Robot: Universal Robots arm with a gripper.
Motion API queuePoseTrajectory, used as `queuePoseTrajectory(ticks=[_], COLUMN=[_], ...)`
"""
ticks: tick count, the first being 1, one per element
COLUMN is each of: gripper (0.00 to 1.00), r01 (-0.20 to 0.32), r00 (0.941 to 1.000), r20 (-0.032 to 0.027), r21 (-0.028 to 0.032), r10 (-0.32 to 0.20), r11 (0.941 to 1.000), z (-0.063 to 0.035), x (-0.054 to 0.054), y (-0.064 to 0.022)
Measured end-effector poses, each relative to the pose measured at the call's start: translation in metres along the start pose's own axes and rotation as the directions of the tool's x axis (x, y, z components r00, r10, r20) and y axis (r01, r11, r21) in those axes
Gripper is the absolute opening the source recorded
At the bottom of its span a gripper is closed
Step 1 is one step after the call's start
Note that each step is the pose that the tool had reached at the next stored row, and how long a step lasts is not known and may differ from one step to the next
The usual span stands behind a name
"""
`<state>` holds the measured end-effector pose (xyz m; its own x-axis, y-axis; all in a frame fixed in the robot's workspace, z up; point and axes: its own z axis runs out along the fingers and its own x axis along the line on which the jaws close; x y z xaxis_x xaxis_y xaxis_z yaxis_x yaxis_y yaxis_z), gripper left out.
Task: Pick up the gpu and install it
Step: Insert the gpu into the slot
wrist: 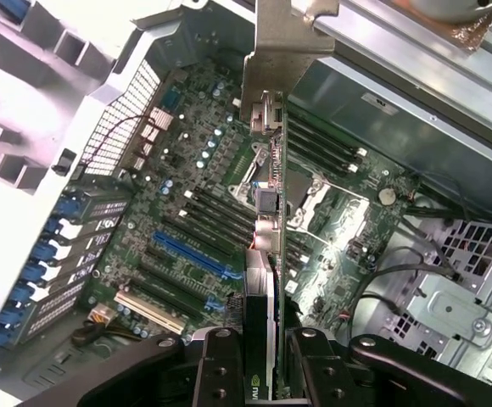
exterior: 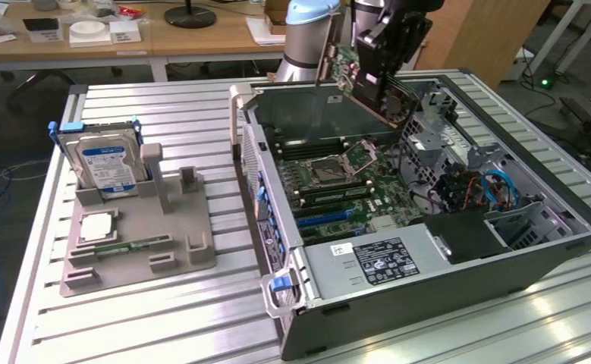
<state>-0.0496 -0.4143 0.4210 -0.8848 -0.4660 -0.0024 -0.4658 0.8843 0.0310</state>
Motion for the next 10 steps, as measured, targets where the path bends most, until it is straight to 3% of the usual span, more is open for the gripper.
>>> queuePoseTrajectory(ticks=[10], gripper=[0.27], r01=[0.054], r00=[0.9985], r20=[-0.0017], r21=[-0.0001], r10=[-0.054], r11=[0.9985], z=[0.0001], x=[0.0000], y=[-0.0001])
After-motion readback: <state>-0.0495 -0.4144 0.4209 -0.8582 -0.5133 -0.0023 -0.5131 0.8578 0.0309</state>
